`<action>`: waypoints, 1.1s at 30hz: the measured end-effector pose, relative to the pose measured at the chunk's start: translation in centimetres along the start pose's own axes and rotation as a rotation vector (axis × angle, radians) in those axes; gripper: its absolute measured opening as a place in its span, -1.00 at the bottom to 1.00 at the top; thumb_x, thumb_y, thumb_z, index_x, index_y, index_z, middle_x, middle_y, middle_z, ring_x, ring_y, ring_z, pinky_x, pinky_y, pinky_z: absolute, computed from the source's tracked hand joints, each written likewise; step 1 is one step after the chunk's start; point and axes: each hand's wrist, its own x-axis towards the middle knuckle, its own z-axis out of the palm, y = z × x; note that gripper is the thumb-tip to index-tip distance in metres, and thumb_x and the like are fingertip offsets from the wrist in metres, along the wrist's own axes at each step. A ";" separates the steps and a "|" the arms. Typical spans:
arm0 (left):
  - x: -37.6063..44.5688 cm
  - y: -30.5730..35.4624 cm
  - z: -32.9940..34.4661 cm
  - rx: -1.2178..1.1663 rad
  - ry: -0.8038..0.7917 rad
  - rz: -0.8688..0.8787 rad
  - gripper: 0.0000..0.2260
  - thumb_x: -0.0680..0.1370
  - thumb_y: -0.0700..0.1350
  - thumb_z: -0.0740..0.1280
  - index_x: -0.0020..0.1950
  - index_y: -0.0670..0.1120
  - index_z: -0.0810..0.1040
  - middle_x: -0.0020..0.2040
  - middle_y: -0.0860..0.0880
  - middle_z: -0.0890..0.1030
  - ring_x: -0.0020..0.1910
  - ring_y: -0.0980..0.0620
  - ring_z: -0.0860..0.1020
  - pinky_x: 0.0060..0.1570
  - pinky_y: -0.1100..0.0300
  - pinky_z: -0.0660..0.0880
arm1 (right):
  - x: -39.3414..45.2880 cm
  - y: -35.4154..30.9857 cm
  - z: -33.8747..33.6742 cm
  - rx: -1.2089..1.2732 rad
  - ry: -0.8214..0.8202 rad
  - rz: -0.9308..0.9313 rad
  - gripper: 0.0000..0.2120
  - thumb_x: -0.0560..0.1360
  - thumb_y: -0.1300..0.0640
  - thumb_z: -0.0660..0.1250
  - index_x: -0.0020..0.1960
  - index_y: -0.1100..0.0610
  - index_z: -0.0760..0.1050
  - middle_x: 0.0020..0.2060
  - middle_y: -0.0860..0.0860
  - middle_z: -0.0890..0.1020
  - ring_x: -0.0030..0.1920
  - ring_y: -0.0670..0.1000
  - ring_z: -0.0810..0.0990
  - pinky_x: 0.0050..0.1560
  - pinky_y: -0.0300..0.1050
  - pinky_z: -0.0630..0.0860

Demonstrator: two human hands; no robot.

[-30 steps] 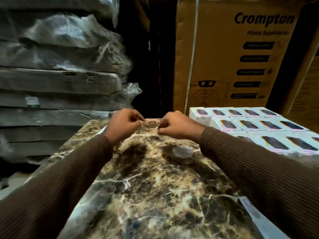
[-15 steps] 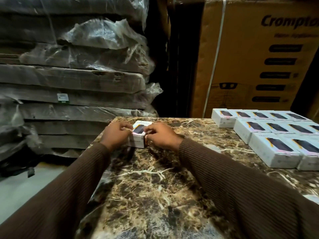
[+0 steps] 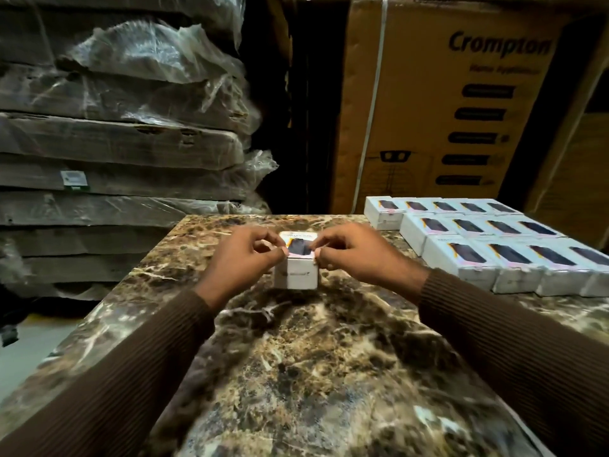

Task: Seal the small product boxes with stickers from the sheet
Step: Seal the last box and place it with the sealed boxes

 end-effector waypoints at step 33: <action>-7.3 6.8 9.9 -0.040 -0.150 0.021 -0.75 0.55 -0.07 0.54 0.20 0.09 0.66 0.11 0.00 0.64 0.02 0.05 0.67 0.05 -0.05 0.71 | -13.4 5.4 -4.3 0.023 0.144 0.182 -0.75 0.55 -0.07 0.48 0.22 -0.18 0.64 -0.05 -0.10 0.72 -0.12 -0.08 0.72 -0.07 0.08 0.72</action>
